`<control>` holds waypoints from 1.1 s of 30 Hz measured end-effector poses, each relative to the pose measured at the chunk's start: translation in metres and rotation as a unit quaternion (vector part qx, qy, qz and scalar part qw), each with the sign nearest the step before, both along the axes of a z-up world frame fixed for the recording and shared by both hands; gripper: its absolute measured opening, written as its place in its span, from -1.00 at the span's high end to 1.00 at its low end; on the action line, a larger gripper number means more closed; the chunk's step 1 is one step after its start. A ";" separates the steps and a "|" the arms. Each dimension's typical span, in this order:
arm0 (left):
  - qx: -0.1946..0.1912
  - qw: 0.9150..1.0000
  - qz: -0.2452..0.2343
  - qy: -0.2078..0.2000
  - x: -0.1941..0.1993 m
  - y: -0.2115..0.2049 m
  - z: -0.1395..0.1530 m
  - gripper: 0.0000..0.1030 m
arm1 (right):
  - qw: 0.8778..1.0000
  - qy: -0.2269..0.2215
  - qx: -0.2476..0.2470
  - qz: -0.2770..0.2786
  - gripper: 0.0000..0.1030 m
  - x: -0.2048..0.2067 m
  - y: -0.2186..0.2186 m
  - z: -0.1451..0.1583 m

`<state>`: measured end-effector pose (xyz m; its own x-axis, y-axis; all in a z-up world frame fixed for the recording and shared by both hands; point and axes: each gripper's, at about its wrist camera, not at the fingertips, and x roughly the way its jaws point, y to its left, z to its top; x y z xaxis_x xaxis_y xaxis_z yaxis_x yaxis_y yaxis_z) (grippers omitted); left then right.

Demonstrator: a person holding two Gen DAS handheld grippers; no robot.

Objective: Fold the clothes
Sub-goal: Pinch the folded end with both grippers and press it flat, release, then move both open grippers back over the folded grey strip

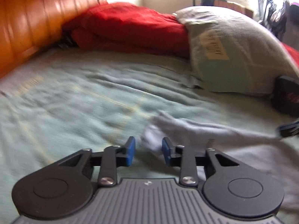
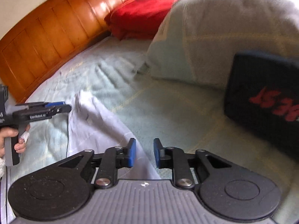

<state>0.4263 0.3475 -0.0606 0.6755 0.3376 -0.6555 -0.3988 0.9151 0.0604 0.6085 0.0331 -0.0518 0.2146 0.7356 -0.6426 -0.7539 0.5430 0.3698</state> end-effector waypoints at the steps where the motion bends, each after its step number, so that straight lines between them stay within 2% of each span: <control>1: 0.007 1.000 0.003 0.002 -0.004 0.001 0.002 0.15 | 1.000 -0.004 0.009 0.001 0.45 -0.004 -0.003 0.006; 3: 0.007 1.000 0.002 0.006 -0.009 0.002 0.006 0.14 | 0.999 -0.005 0.031 0.028 0.45 -0.019 -0.002 0.017; 5: 0.003 1.000 -0.008 0.009 -0.012 -0.001 0.007 0.12 | 0.997 -0.014 0.029 0.069 0.44 -0.043 0.005 0.020; 8: 0.009 0.999 -0.032 0.023 -0.012 -0.013 0.006 0.05 | 0.993 -0.030 -0.001 0.114 0.29 -0.076 0.028 0.013; 14: 0.000 0.998 -0.053 0.026 -0.020 -0.022 0.005 0.04 | 0.985 -0.091 -0.053 0.136 0.28 -0.111 0.081 -0.010; 15: -0.007 0.998 -0.054 0.026 -0.022 -0.021 0.005 0.04 | 0.985 -0.092 -0.059 0.135 0.36 -0.112 0.086 -0.012; 16: -0.013 0.998 -0.056 0.026 -0.025 -0.020 0.005 0.04 | 0.985 -0.082 -0.057 0.139 0.78 -0.113 0.087 -0.012; 17: -0.018 0.998 -0.058 0.027 -0.027 -0.019 0.005 0.04 | 0.986 -0.073 -0.054 0.143 0.88 -0.113 0.088 -0.013; 19: -0.027 0.997 -0.061 0.030 -0.030 -0.020 0.005 0.04 | 0.986 -0.051 -0.048 0.154 0.87 -0.112 0.088 -0.013; 20: -0.032 0.997 -0.063 0.032 -0.032 -0.021 0.005 0.04 | 0.985 -0.036 -0.042 0.161 0.86 -0.111 0.084 -0.009; 22: -0.027 0.996 -0.074 0.033 -0.039 -0.029 0.010 0.04 | 0.988 -0.035 -0.040 0.148 0.72 -0.113 0.073 0.002; 25: -0.015 0.995 -0.093 0.034 -0.051 -0.043 0.020 0.04 | 0.991 -0.039 -0.030 0.123 0.65 -0.117 0.045 0.027; 28: -0.006 0.993 -0.112 0.034 -0.064 -0.058 0.031 0.01 | 0.994 -0.071 -0.040 0.076 0.35 -0.117 -0.008 0.057; 30: -0.013 0.991 -0.130 0.027 -0.072 -0.073 0.039 -0.03 | 0.993 -0.096 -0.059 0.032 0.31 -0.116 -0.048 0.070; 33: -0.024 0.987 -0.160 0.018 -0.076 -0.105 0.046 -0.04 | 0.992 -0.089 -0.072 -0.048 0.31 -0.113 -0.118 0.073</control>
